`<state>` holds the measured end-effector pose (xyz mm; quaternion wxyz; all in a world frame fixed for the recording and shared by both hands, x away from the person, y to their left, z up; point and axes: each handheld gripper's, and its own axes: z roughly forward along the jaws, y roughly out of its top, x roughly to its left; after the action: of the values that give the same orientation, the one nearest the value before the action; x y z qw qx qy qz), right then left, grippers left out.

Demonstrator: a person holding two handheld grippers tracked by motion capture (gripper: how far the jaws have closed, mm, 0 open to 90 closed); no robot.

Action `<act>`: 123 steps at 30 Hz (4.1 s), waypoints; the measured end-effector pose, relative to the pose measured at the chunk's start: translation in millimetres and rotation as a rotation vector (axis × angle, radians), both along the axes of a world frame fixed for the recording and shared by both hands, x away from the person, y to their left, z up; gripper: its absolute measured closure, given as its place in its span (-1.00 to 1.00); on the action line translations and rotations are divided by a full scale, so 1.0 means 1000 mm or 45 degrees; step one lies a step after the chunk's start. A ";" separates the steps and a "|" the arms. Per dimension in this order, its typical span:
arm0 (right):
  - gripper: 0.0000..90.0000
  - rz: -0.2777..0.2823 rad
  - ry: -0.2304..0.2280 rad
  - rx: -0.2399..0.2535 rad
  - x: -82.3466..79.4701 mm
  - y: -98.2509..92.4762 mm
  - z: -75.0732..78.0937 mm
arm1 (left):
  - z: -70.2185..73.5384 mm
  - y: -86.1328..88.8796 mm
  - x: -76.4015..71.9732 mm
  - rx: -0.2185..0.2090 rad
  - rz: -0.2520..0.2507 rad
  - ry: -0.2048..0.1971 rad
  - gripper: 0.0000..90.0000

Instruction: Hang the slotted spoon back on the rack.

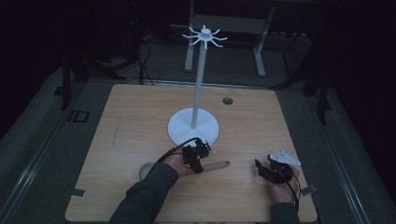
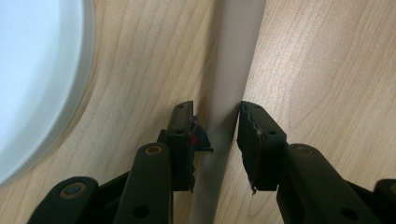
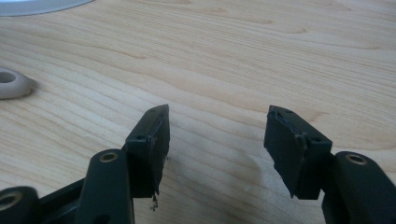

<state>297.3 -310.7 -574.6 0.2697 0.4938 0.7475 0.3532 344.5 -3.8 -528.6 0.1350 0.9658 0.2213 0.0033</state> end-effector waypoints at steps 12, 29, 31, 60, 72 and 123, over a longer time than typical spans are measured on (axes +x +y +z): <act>-0.11 -0.001 0.000 0.002 0.000 0.000 0.000 | -0.006 -0.009 -0.001 0.056 -0.010 -0.002 0.50; -0.11 -0.001 0.000 0.002 0.000 0.000 0.000 | -0.004 -0.013 -0.006 0.100 -0.056 -0.058 0.62; -0.11 -0.001 0.001 0.002 0.000 0.000 0.000 | -0.004 -0.012 -0.005 0.101 -0.044 -0.067 0.63; -0.12 -0.015 -0.004 -0.002 -0.001 -0.002 0.000 | 0.047 0.019 -0.001 -0.162 0.188 -0.262 0.65; -0.13 -0.019 -0.001 0.007 0.000 -0.002 0.000 | 0.070 0.025 -0.002 -0.274 0.263 -0.347 0.65; -0.14 -0.023 -0.004 0.010 -0.001 -0.004 0.000 | 0.137 0.047 -0.006 -0.591 0.554 -0.775 0.66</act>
<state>296.1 -314.2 -574.6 0.2721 0.5010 0.7412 0.3544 338.7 42.9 -391.7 0.4037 0.7958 0.3644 0.2663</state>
